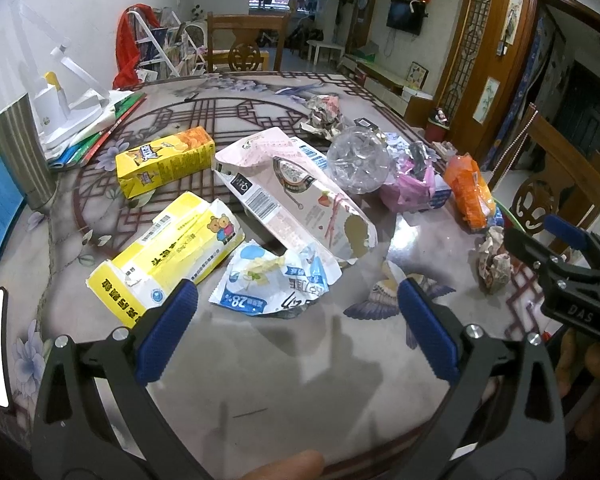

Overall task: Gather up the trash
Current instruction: 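Grasp the yellow medicine box with the left tool while the right tool grasps the orange chip bag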

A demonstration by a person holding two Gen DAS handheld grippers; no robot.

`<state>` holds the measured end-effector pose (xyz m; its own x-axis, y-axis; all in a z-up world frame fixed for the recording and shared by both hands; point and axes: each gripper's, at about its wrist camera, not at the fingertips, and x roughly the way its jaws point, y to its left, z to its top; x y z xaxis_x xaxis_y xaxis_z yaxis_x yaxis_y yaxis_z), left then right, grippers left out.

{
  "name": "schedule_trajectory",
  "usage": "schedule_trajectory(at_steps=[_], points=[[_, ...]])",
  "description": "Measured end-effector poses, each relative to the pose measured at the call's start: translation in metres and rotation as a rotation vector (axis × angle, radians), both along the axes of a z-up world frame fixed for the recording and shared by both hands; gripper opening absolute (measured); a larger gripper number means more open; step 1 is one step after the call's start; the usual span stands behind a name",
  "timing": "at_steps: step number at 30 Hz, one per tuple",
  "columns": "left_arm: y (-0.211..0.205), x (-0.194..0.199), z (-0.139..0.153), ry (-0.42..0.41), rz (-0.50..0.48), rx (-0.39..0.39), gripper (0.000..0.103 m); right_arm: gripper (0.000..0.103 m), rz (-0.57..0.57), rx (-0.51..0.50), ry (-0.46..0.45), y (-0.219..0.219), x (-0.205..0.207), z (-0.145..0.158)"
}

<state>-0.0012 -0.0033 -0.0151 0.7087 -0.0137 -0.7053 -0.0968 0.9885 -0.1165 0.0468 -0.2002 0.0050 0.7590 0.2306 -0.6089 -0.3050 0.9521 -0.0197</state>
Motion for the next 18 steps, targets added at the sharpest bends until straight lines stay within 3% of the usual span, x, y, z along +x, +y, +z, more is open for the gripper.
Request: schedule_trajectory(at_steps=[9, 18], points=[[0.019, 0.011, 0.010, 0.053, 0.004, 0.005, 0.098, 0.096, 0.036, -0.021, 0.039, -0.001, 0.017, 0.006], [0.038, 0.035, 0.013, 0.103, -0.002, -0.104, 0.098, 0.096, 0.066, -0.057, 0.163, -0.019, 0.074, 0.005]])
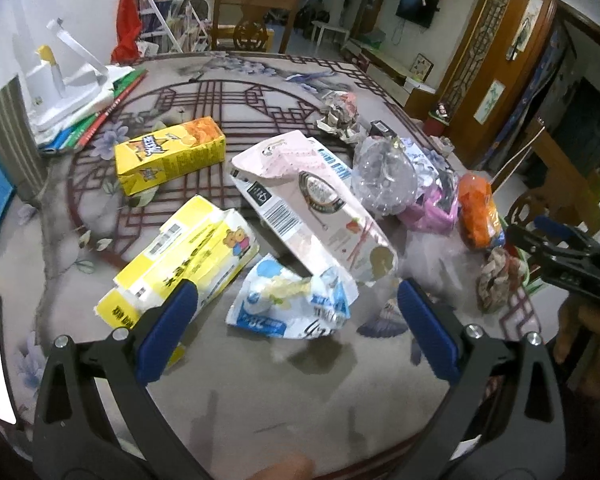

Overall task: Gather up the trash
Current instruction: 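Grasp the yellow medicine box with the left tool while the right tool grasps the orange chip bag, then carry both held items to the red bin and release them inside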

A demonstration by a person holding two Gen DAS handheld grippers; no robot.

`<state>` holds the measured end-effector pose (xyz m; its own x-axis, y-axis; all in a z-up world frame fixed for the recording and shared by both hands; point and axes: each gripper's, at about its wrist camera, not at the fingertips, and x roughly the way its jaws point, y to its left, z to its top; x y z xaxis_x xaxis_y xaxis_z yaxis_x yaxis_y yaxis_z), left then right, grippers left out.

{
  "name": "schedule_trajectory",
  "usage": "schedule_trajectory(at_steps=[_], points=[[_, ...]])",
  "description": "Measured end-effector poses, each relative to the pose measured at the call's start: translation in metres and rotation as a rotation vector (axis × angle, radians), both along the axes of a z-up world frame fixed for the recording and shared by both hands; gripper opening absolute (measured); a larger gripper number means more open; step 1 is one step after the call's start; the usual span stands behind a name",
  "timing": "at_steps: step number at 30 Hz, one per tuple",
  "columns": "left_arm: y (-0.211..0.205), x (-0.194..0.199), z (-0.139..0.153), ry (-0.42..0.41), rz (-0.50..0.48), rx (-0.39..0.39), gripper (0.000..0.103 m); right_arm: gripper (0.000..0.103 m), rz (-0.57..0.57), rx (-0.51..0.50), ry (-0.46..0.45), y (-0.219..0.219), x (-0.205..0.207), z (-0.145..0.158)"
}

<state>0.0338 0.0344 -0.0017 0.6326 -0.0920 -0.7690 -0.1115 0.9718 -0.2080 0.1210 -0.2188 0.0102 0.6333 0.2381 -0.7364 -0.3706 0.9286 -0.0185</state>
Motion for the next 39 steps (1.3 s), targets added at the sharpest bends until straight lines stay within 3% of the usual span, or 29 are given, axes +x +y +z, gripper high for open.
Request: schedule_trajectory(at_steps=[5, 9, 13, 19, 23, 29, 34, 37, 39], points=[[0.020, 0.014, 0.000, 0.059, 0.019, 0.065, 0.098, 0.096, 0.012, -0.016, 0.063, -0.010, 0.028, -0.007], [0.049, 0.028, -0.007, 0.156, 0.033, 0.103, 0.098, 0.096, 0.015, -0.025, 0.096, -0.015, 0.045, -0.015], [0.059, 0.047, -0.024, 0.258, -0.028, 0.138, 0.098, 0.096, 0.010, -0.024, 0.157, -0.018, 0.061, -0.028], [0.062, 0.062, -0.045, 0.335, -0.110, 0.189, 0.098, 0.096, 0.030, -0.055, 0.199, -0.015, 0.079, -0.040], [0.070, 0.066, -0.057, 0.355, -0.118, 0.162, 0.098, 0.096, 0.029, -0.083, 0.224, -0.013, 0.093, -0.051], [0.069, 0.073, -0.071, 0.389, -0.144, 0.175, 0.084, 0.095, 0.021, -0.103, 0.251, -0.017, 0.103, -0.066], [0.069, 0.080, -0.079, 0.395, -0.138, 0.186, 0.081, 0.083, 0.028, -0.097, 0.271, -0.018, 0.107, -0.072], [0.065, 0.080, -0.078, 0.385, -0.146, 0.200, 0.076, 0.067, 0.048, -0.081, 0.289, -0.017, 0.108, -0.072], [0.062, 0.081, -0.077, 0.380, -0.154, 0.205, 0.068, 0.066, 0.054, -0.068, 0.289, -0.015, 0.106, -0.070]])
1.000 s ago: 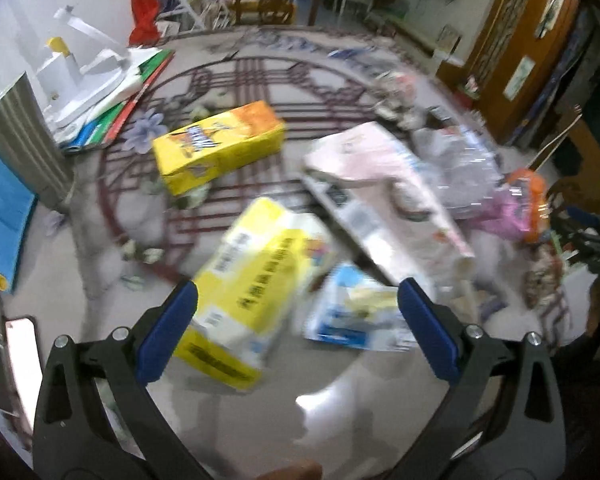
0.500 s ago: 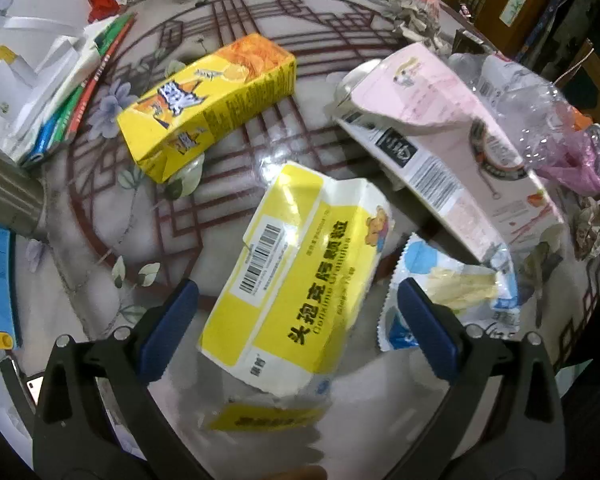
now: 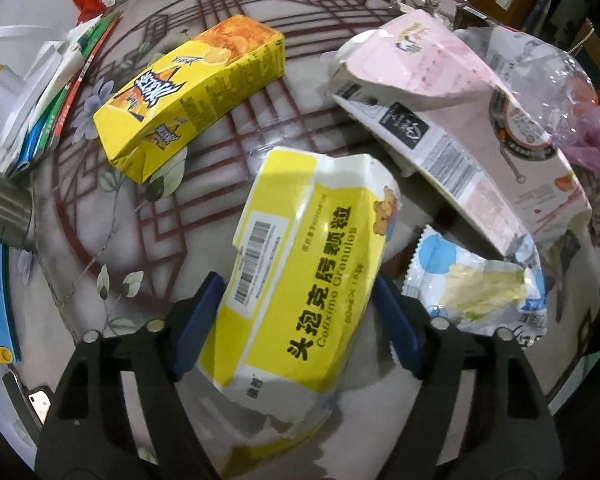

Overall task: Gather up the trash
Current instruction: 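Carry both held items to the red bin and release them inside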

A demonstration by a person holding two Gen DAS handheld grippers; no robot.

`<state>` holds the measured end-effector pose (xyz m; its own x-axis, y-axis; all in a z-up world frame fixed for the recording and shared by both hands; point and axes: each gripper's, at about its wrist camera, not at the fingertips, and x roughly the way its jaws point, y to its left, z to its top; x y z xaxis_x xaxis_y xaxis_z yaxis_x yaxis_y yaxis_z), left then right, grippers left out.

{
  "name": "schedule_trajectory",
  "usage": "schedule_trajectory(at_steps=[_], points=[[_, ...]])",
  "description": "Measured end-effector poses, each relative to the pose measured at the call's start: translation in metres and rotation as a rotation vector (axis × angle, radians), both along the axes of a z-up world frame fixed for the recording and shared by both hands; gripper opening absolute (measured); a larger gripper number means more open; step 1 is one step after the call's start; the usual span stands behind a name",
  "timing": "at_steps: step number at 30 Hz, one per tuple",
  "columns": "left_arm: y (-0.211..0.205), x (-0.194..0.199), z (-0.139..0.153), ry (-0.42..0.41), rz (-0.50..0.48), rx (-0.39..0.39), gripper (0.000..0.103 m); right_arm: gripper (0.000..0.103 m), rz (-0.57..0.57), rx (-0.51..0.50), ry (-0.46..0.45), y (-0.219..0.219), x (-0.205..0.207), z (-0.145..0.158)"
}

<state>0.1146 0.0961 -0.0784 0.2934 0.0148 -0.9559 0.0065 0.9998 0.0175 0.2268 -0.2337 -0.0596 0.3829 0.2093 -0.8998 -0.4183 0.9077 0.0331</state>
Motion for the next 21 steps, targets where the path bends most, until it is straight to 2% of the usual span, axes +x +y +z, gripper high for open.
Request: schedule_trajectory(at_steps=[6, 10, 13, 17, 21], points=[[-0.006, -0.008, 0.005, -0.015, 0.021, -0.021, 0.052, 0.064, -0.003, 0.017, -0.034, 0.002, -0.006, 0.011], [-0.001, -0.015, 0.011, -0.026, 0.053, -0.084, 0.051, 0.064, -0.013, 0.030, -0.066, -0.002, -0.009, 0.020], [-0.002, -0.020, 0.017, -0.045, 0.070, -0.102, 0.051, 0.064, -0.017, 0.044, -0.072, -0.003, -0.010, 0.024], [0.002, -0.022, 0.033, -0.100, 0.098, -0.132, 0.051, 0.064, -0.015, 0.071, -0.102, -0.002, -0.014, 0.037], [-0.004, -0.024, 0.062, -0.174, 0.100, -0.131, 0.051, 0.064, -0.021, 0.118, -0.127, -0.007, -0.021, 0.053]])
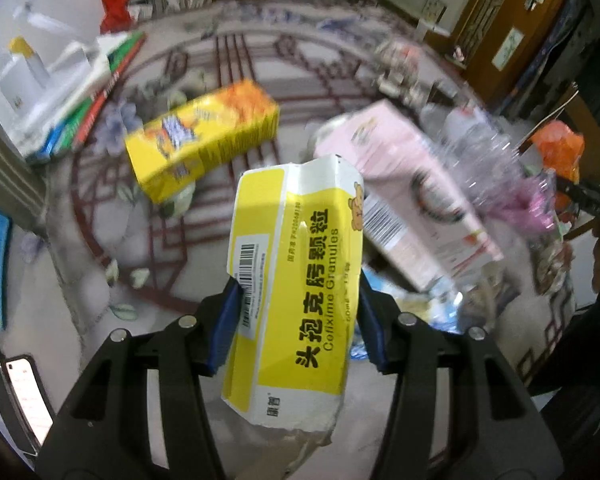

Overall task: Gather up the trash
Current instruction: 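Carry both held items to the red bin and release them inside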

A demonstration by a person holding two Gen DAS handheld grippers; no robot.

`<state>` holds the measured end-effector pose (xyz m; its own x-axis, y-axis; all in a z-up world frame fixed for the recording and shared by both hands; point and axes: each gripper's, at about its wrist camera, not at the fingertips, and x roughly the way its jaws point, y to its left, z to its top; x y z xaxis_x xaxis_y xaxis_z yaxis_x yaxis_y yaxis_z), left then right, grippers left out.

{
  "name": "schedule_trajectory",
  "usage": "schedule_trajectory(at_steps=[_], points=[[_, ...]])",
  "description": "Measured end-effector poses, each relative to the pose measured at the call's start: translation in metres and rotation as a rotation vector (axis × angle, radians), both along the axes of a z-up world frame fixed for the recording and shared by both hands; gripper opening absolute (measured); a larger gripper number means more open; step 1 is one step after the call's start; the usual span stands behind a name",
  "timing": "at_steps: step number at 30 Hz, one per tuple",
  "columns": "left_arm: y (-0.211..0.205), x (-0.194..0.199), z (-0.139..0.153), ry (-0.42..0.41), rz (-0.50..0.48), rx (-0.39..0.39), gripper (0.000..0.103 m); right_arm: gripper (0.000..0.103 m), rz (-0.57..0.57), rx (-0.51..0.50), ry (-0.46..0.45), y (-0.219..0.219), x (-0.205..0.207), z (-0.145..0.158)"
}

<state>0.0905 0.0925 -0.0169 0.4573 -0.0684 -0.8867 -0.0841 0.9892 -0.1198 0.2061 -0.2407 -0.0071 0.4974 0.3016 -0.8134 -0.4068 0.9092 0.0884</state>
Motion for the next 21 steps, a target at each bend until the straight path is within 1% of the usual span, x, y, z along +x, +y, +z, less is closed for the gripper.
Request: schedule_trajectory(at_steps=[6, 11, 16, 19, 21], points=[[-0.018, -0.002, 0.039, -0.091, -0.018, -0.001, 0.051, 0.064, -0.010, 0.036, -0.028, -0.007, -0.008, 0.016], [-0.051, -0.002, 0.070, -0.158, -0.074, -0.015, 0.051, 0.064, -0.016, 0.071, -0.043, -0.018, -0.011, 0.032], [-0.091, 0.015, 0.091, -0.203, -0.147, -0.048, 0.051, 0.064, -0.044, 0.102, -0.069, -0.041, -0.013, 0.053], [-0.126, 0.035, 0.099, -0.224, -0.205, -0.062, 0.051, 0.064, -0.068, 0.088, -0.087, -0.059, -0.012, 0.061], [-0.149, 0.050, 0.102, -0.232, -0.245, -0.090, 0.051, 0.064, -0.086, 0.082, -0.093, -0.073, -0.010, 0.064]])
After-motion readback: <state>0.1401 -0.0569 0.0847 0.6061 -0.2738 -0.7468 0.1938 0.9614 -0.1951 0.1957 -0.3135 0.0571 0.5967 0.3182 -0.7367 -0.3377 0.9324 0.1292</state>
